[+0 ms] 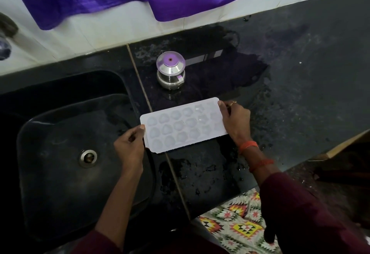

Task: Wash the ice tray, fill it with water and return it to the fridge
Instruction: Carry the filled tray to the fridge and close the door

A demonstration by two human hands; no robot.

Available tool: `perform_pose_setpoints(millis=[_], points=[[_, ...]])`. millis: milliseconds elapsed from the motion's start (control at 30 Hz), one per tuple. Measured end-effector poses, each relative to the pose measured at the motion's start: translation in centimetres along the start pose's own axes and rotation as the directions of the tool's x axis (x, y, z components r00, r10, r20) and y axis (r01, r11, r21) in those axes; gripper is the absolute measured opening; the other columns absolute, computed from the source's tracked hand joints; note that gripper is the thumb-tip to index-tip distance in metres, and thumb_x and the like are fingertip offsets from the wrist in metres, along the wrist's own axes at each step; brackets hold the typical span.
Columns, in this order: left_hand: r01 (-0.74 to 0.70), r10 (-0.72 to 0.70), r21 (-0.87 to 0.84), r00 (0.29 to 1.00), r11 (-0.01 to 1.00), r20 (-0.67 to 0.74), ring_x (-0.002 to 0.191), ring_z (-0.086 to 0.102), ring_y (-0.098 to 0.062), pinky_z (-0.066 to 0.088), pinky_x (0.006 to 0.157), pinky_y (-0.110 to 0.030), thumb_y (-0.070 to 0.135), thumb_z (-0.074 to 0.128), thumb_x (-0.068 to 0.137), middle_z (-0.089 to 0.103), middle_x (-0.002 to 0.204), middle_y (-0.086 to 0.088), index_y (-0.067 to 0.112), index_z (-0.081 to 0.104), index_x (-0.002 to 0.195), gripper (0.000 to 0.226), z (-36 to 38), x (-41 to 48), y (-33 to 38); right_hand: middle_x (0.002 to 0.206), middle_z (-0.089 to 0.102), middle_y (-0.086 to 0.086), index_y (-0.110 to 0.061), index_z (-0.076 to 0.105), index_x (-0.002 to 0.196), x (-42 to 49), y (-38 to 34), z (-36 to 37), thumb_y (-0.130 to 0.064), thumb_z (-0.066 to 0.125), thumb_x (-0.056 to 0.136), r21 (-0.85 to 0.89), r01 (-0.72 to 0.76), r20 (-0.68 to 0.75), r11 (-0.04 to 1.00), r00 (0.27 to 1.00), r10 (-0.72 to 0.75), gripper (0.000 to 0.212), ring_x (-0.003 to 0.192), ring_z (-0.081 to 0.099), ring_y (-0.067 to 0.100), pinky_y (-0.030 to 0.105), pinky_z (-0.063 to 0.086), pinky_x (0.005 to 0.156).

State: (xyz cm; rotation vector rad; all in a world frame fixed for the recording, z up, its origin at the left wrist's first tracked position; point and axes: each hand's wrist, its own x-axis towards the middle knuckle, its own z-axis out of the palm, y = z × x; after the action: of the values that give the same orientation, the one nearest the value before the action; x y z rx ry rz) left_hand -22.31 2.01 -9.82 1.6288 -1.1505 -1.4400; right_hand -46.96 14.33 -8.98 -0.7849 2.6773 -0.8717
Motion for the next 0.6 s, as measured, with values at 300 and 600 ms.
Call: perform_pose_setpoints(millis=[300,600], points=[[-0.062,0.054,-0.056,0.988,0.996,-0.142,0.072,0.062,-0.013,0.053,0.068,-0.032,0.030,0.072,0.090,0.069,0.078,-0.004,0.013,0.074,0.088,0.017,-1.0,0.5,0.0,0.076,0.072,0.010,-0.002,0.072,0.092,-1.4,-1.9,0.7,-0.036,0.054,0.104,0.042,0.045,-0.018,0.998,0.999,-0.044,0.040,0.065,0.057,0.017,0.020,0.030,0.058],[-0.084,0.061,-0.106,0.976,0.991,-0.210,0.070,0.059,-0.012,0.051,0.067,-0.032,0.038,0.070,0.090,0.064,0.072,0.002,0.025,0.066,0.074,0.021,-4.0,1.0,0.0,0.079,0.074,0.006,-0.006,0.075,0.097,-3.5,-4.9,1.8,-0.037,0.055,0.103,0.077,0.087,-0.035,0.993,0.996,-0.084,0.038,0.069,0.061,0.014,0.016,0.035,0.063]])
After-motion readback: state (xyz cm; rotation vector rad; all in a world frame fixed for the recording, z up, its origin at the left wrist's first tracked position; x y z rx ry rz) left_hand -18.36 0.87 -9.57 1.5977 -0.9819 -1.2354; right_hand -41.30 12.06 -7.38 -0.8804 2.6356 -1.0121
